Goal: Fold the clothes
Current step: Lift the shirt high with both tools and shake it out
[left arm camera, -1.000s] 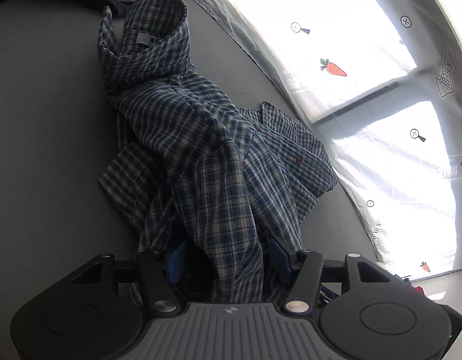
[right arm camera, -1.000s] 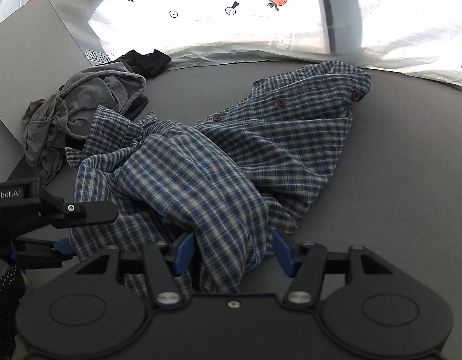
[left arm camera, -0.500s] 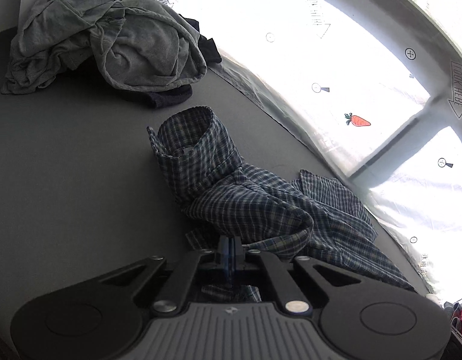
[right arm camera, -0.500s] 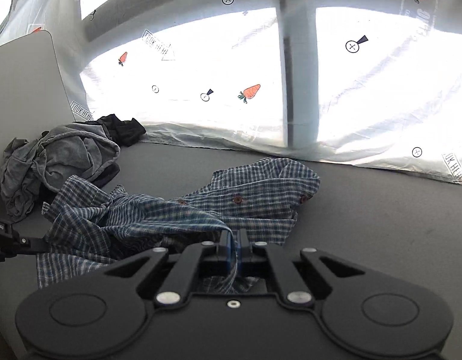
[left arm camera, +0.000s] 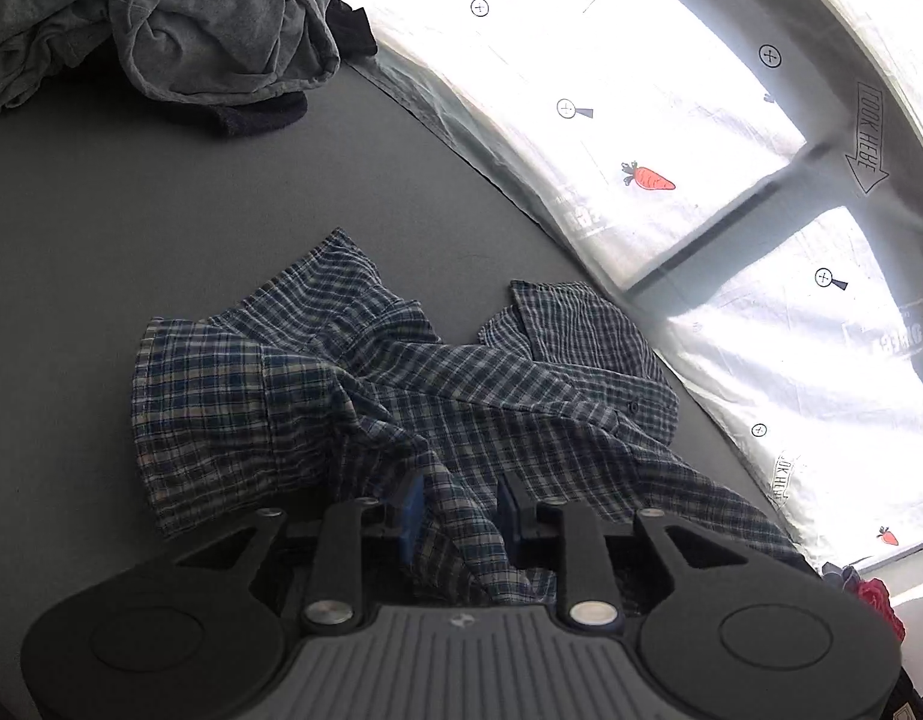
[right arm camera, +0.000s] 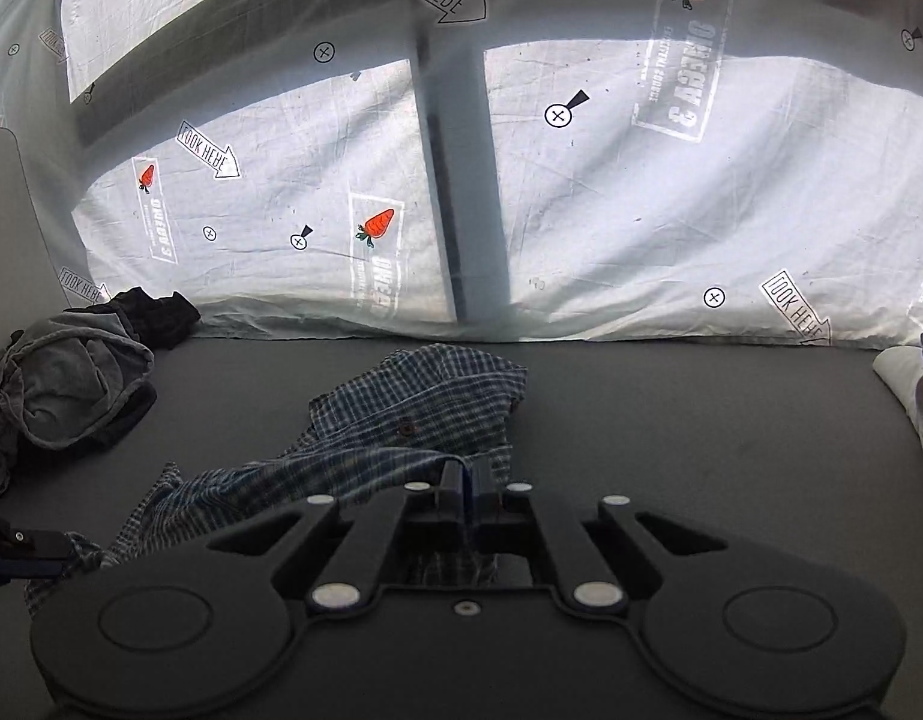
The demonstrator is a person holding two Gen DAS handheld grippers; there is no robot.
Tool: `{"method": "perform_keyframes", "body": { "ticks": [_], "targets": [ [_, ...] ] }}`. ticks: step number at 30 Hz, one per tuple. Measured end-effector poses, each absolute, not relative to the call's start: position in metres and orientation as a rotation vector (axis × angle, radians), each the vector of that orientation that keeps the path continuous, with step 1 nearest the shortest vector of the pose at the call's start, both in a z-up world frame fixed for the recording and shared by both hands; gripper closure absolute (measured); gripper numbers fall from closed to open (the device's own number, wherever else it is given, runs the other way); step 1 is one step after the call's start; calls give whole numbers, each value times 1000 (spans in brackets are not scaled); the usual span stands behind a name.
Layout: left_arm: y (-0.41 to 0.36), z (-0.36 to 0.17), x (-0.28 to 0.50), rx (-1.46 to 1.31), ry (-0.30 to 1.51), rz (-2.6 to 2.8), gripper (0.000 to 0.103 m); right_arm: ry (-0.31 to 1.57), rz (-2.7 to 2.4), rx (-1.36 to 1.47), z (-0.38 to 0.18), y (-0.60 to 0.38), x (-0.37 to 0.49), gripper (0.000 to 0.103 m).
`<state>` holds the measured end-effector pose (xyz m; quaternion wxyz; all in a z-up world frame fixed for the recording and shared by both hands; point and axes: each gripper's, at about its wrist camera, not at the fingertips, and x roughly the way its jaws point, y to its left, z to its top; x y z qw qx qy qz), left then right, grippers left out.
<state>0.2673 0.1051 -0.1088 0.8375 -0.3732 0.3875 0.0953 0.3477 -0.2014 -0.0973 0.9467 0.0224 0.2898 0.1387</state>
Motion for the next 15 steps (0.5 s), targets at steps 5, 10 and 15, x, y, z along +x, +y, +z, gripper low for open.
{"method": "perform_keyframes", "body": {
  "ticks": [5, 10, 15],
  "targets": [
    [91, -125, 263, -870, 857, 131, 51, 614, 278, 31, -102, -205, 346, 97],
    [72, -124, 266, -829, 856, 64, 37, 639, 302, 0, -107, -205, 346, 79],
    [53, -133, 278, -784, 912, 40, 36, 691, 331, -25, -120, -204, 352, 78]
  ]
}}
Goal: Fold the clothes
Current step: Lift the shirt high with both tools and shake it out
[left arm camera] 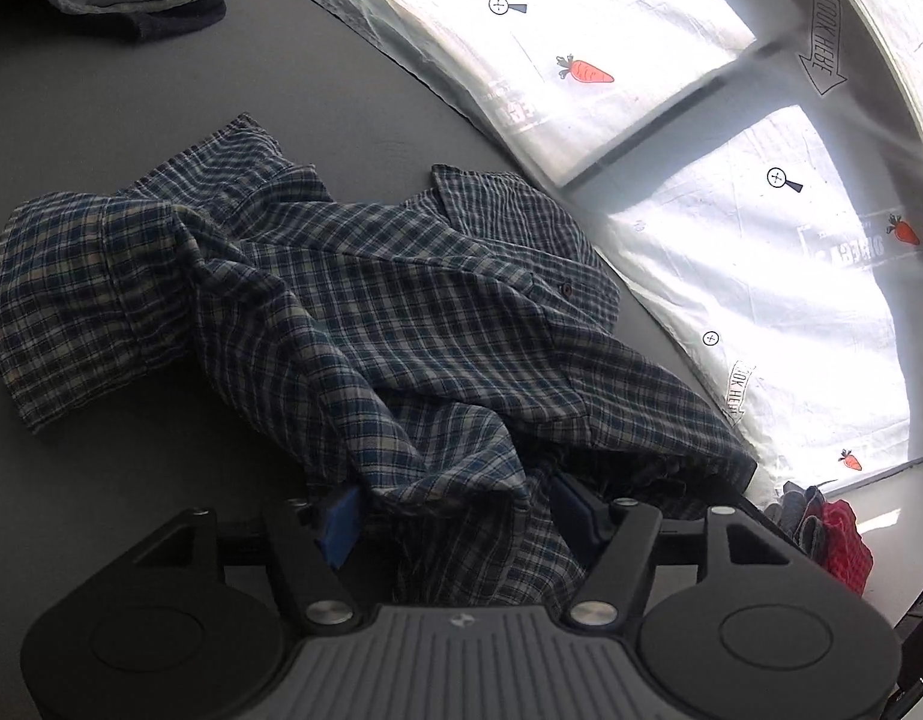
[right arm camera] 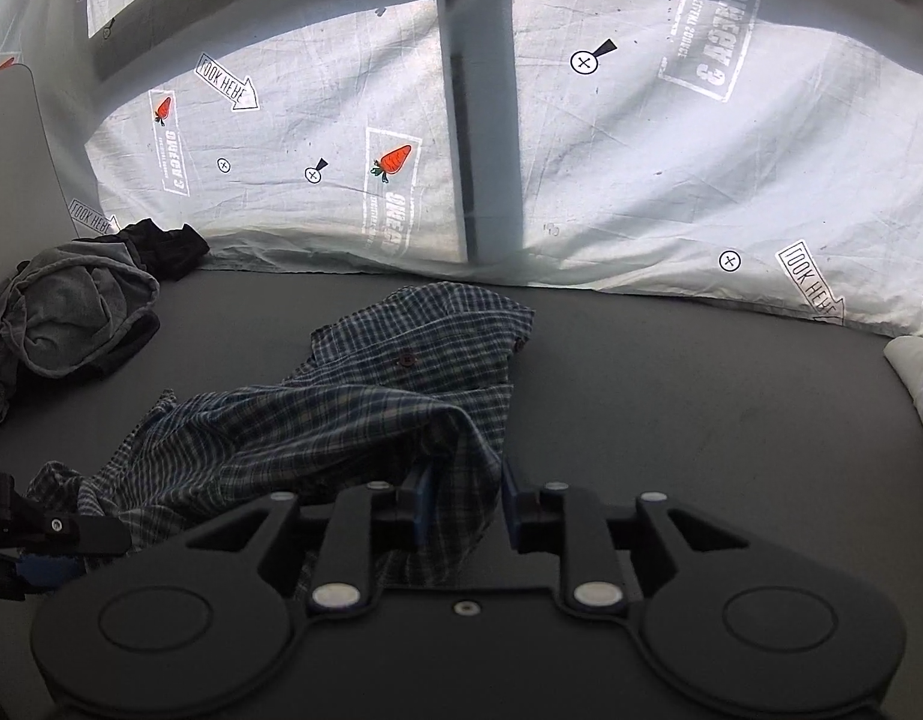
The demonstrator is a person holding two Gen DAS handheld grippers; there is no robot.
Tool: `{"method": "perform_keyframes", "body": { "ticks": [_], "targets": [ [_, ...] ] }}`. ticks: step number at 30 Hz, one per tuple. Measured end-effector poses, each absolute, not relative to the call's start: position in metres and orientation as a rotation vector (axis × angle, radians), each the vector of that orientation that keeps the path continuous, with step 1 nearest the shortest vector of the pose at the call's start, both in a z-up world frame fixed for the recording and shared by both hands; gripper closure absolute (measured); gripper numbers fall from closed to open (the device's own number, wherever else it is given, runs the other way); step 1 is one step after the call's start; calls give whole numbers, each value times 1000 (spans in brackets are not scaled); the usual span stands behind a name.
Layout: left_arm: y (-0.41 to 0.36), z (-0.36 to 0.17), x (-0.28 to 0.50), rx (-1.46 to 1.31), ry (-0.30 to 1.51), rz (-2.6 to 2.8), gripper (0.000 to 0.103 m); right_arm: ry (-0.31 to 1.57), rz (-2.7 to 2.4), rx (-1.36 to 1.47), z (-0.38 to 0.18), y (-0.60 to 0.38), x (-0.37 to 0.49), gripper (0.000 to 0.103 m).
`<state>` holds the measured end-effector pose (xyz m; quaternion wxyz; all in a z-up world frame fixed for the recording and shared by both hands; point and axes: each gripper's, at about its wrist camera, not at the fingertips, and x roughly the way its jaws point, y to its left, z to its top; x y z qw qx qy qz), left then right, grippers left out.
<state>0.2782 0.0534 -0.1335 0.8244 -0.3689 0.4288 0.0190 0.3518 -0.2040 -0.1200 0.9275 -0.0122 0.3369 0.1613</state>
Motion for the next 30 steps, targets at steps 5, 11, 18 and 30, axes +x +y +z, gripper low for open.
{"method": "perform_keyframes", "body": {
  "ticks": [5, 11, 18, 30],
  "targets": [
    [48, -142, 291, -719, 939, 68, 62, 740, 331, -25, -137, -205, 367, 78],
    [63, -128, 292, -656, 877, 178, 95, 624, 322, 27, -125, -219, 367, 99],
    [92, -68, 298, -480, 716, 257, 95, 448, 253, 22, -79, -236, 371, 99],
    [111, 78, 310, -215, 329, 297, 95, 57, 57, 42, 47, -308, 356, 99]
  ]
}}
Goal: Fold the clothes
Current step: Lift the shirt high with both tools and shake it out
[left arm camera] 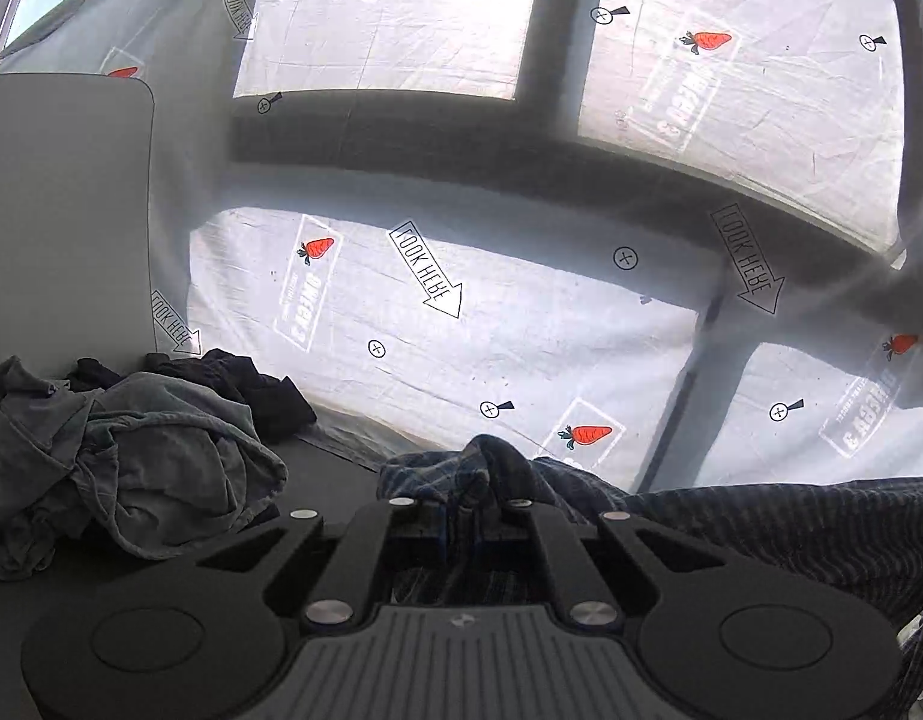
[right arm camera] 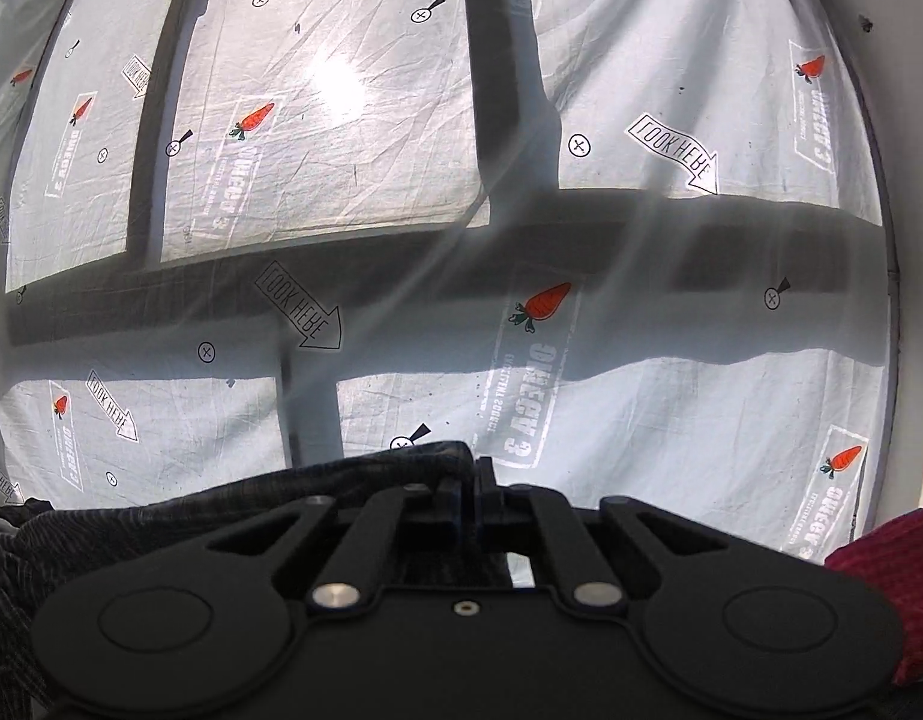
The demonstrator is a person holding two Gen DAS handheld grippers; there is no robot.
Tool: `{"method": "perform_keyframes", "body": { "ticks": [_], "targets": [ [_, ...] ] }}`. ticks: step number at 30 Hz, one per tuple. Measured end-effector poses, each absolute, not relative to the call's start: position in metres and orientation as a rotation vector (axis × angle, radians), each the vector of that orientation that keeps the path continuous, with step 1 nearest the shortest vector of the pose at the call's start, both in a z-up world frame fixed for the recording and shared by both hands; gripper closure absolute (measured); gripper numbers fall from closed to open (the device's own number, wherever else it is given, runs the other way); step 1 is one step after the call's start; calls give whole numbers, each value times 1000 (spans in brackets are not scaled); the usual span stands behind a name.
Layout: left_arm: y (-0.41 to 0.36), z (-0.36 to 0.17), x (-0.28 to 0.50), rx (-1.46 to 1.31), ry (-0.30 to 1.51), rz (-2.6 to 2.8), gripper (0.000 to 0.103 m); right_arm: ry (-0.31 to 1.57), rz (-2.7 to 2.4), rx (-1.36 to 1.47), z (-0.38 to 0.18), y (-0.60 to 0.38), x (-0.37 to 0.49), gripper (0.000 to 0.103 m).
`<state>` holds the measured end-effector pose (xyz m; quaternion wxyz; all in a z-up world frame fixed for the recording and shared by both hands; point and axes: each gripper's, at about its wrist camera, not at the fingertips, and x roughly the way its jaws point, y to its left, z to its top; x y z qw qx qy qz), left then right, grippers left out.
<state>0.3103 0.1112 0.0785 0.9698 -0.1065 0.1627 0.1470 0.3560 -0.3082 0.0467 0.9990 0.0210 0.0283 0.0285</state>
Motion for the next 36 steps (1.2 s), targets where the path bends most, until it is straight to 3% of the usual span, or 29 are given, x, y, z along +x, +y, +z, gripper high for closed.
{"method": "perform_keyframes", "body": {
  "ticks": [23, 32, 36],
  "targets": [
    [98, 253, 212, -146, -233, 197, 96, -372, -15, 123, 178, -379, 246, 99],
    [91, 276, 199, -145, -313, 139, 96, -441, -30, 172, 198, -388, 233, 98],
    [95, 264, 231, -166, -241, 137, 95, -395, -35, 175, 191, -387, 256, 98]
  ]
}}
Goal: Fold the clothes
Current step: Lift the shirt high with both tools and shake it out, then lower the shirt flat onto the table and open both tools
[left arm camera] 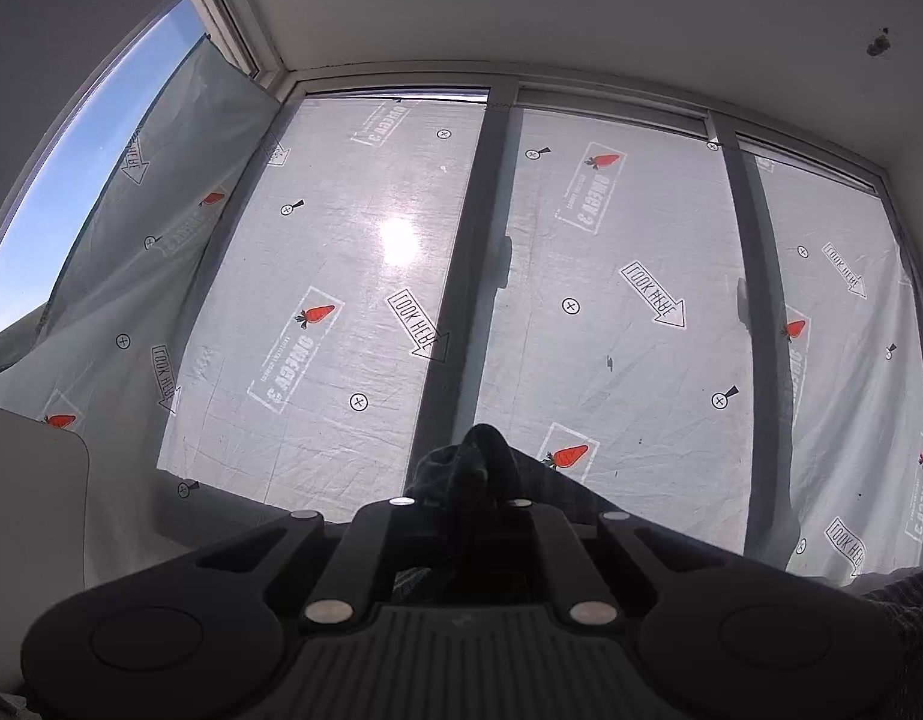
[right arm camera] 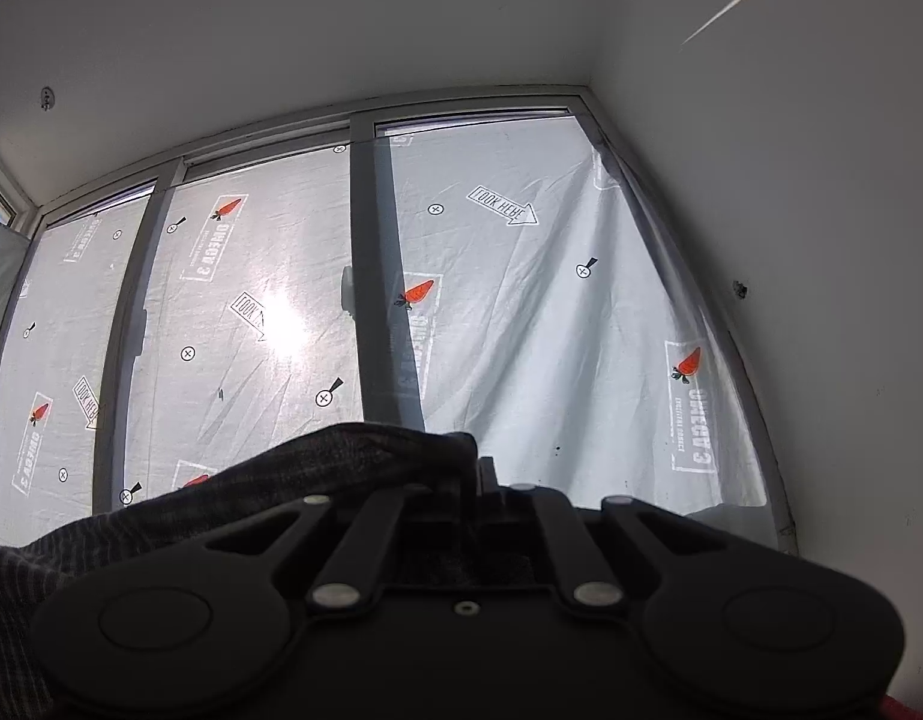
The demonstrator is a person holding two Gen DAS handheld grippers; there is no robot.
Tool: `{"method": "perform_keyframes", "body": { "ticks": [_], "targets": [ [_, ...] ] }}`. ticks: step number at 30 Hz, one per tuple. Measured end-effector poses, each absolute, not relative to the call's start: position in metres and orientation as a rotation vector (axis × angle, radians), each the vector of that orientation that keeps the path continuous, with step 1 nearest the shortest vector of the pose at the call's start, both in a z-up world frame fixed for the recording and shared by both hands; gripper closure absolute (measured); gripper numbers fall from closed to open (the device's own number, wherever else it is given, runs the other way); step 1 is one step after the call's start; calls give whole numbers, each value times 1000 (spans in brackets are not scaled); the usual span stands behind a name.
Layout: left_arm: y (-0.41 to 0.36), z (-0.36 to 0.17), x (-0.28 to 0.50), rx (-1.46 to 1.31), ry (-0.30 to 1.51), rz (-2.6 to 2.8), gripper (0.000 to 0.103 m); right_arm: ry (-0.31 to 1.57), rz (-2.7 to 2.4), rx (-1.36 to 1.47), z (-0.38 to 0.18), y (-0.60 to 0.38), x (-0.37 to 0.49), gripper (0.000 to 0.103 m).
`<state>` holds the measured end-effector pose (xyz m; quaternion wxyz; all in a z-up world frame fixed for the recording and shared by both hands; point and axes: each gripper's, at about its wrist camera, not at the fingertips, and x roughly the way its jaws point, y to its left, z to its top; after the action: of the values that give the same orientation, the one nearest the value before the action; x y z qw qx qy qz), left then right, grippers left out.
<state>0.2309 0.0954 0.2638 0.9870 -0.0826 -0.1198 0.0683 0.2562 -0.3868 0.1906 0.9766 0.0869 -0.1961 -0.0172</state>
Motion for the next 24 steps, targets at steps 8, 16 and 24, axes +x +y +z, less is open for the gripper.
{"method": "perform_keyframes", "body": {
  "ticks": [8, 16, 24],
  "targets": [
    [116, 191, 349, -225, 88, 170, 95, -104, -36, 157, 133, -376, 356, 98],
    [129, 36, 494, -209, 501, 223, 88, 345, -27, 211, 2, -369, 492, 92],
    [138, -68, 480, -237, 720, 311, 63, 693, 2, 201, -115, -350, 504, 58]
  ]
}}
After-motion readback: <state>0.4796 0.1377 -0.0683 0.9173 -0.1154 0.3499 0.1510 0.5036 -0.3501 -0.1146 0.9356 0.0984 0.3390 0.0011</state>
